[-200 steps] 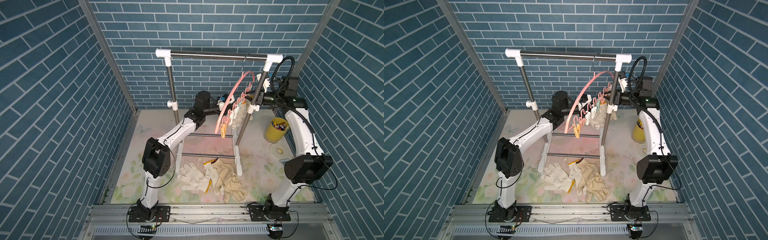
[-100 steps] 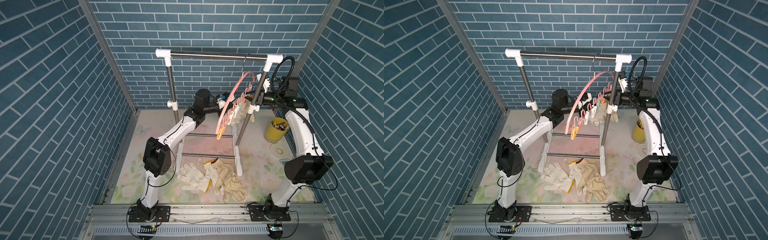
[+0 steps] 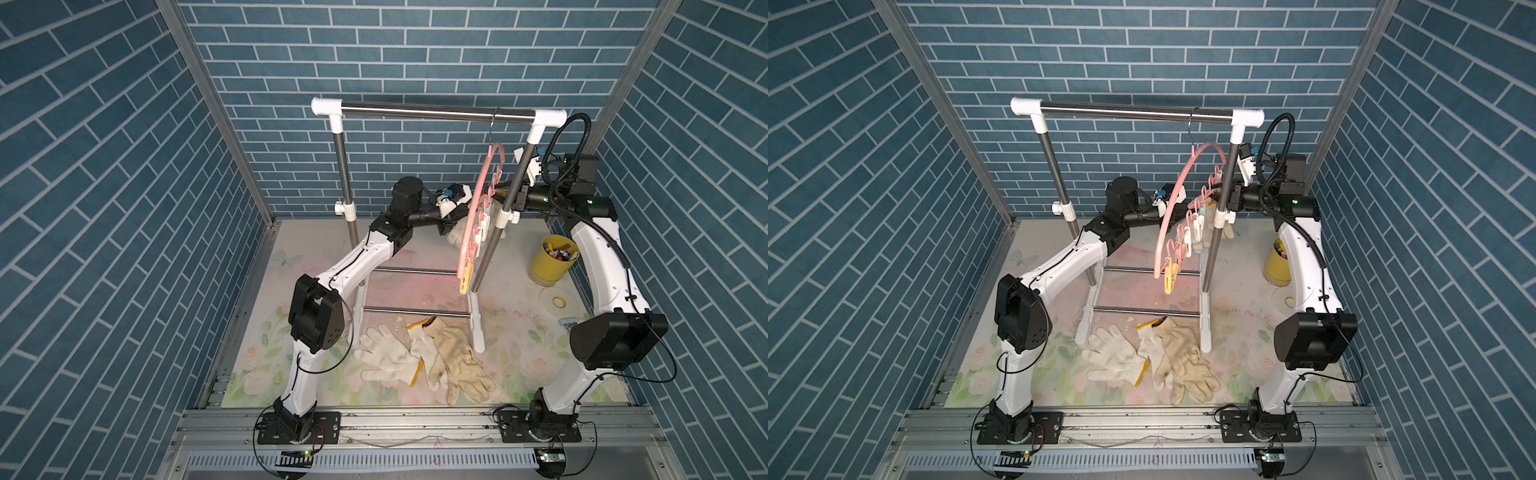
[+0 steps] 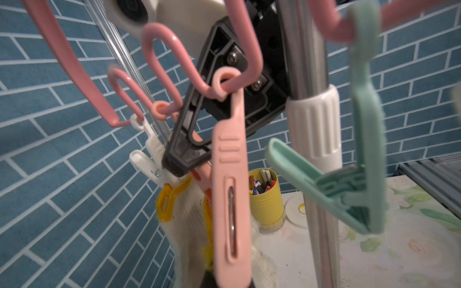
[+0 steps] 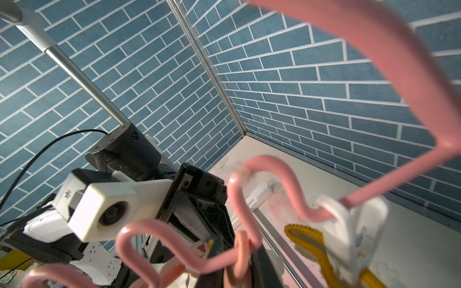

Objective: Clip the gloves onto a hanger to dry
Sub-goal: Clamp the glove onto the hanger.

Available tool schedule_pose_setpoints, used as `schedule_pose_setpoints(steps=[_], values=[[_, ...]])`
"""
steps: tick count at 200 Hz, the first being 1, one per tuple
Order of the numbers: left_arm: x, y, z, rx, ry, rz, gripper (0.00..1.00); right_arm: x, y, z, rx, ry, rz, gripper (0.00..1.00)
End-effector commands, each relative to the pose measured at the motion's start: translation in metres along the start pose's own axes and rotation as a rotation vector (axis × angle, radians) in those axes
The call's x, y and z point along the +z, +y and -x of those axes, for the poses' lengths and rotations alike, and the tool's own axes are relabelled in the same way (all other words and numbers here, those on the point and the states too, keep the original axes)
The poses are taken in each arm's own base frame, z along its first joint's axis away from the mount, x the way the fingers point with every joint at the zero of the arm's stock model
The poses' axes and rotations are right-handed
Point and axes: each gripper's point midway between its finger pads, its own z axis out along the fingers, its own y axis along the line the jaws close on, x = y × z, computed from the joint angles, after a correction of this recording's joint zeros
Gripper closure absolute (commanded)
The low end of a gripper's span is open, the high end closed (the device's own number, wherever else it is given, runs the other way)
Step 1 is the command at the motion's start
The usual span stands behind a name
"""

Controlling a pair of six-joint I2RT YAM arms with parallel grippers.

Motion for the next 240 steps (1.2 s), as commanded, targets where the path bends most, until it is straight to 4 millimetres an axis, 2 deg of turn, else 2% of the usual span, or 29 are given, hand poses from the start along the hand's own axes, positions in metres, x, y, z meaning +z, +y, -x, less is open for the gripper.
schedule_pose_setpoints(steps=[1, 55, 104, 137, 157, 172, 194, 240], values=[[-0.004, -0.002, 0.045, 0.063, -0.086, -0.009, 1.0, 0.004, 0.013, -0.017, -0.047, 0.043, 0.038, 0.95], [-0.005, 0.001, 0.05, 0.07, -0.091, 0.004, 1.0, 0.004, 0.012, -0.023, -0.056, 0.055, 0.022, 0.95], [-0.008, -0.001, 0.063, 0.091, -0.111, -0.011, 1.0, 0.004, 0.005, -0.027, -0.058, 0.068, -0.007, 0.95], [-0.008, -0.005, 0.064, 0.089, -0.114, -0.026, 1.0, 0.005, 0.0, -0.028, -0.06, 0.071, -0.027, 0.94], [-0.008, -0.005, 0.06, 0.085, -0.109, -0.023, 1.0, 0.004, -0.001, -0.026, -0.062, 0.069, -0.039, 0.88], [-0.007, -0.005, 0.058, 0.082, -0.104, -0.018, 1.0, 0.003, 0.0, -0.025, -0.065, 0.066, -0.045, 0.73], [-0.006, -0.002, 0.054, 0.077, -0.095, -0.005, 0.99, 0.001, 0.002, -0.023, -0.073, 0.061, -0.053, 0.6], [-0.007, 0.008, 0.045, 0.064, -0.061, 0.062, 0.88, -0.005, 0.001, -0.015, -0.079, 0.032, -0.091, 0.49]])
